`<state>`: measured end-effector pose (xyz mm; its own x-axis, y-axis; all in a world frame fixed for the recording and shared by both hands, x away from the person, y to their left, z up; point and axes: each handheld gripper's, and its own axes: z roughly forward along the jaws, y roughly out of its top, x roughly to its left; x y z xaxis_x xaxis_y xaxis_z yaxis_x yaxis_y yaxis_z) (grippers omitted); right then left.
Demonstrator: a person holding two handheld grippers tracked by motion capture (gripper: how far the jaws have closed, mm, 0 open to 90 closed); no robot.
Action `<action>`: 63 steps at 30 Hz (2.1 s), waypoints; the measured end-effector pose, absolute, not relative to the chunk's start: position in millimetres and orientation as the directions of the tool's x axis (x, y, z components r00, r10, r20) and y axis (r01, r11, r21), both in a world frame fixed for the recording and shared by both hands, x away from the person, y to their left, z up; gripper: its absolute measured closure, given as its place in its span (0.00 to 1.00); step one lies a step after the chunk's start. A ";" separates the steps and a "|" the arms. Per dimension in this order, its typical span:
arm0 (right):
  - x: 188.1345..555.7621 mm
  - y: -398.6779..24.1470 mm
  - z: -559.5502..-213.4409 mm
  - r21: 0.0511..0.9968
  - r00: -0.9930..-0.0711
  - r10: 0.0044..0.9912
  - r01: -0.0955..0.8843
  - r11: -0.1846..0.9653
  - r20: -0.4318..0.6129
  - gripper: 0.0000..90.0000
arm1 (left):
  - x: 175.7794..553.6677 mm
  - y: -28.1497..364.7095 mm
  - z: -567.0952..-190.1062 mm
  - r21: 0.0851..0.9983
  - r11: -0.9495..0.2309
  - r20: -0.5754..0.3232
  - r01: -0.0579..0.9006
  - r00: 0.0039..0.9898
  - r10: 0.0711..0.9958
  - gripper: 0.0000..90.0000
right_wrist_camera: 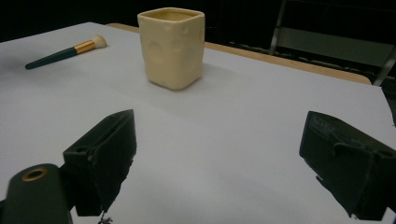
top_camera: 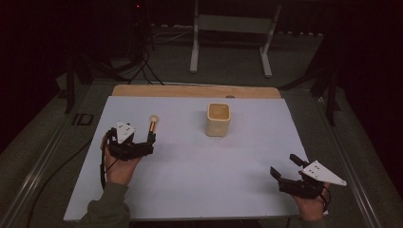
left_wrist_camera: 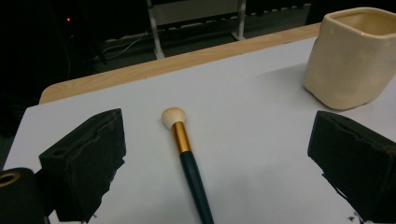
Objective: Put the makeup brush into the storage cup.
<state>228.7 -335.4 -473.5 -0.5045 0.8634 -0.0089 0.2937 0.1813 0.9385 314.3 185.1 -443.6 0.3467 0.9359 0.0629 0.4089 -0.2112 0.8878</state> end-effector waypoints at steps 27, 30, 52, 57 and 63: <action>228.1 -335.1 -472.3 0.942 -0.504 0.864 0.286 0.175 -0.007 0.12 | 363.7 171.6 -448.3 0.895 -0.161 0.058 0.416 0.250 0.967 0.06; 228.0 -334.9 -472.2 0.942 -0.504 0.864 0.286 0.175 -0.008 0.12 | 368.4 170.1 -450.1 0.893 -0.159 0.058 0.422 0.242 0.969 0.06; 228.0 -335.2 -472.1 0.942 -0.505 0.863 0.286 0.174 -0.006 0.12 | 402.1 171.5 -458.8 0.872 -0.145 0.064 0.468 0.184 0.981 0.07; 228.0 -335.2 -472.1 0.942 -0.505 0.863 0.286 0.174 -0.006 0.12 | 408.8 171.7 -457.0 0.856 -0.145 0.053 0.497 0.194 0.980 0.07; 228.1 -335.3 -472.1 0.942 -0.505 0.863 0.287 0.174 -0.006 0.12 | 414.9 171.7 -452.0 0.828 -0.144 0.034 0.542 0.209 0.977 0.07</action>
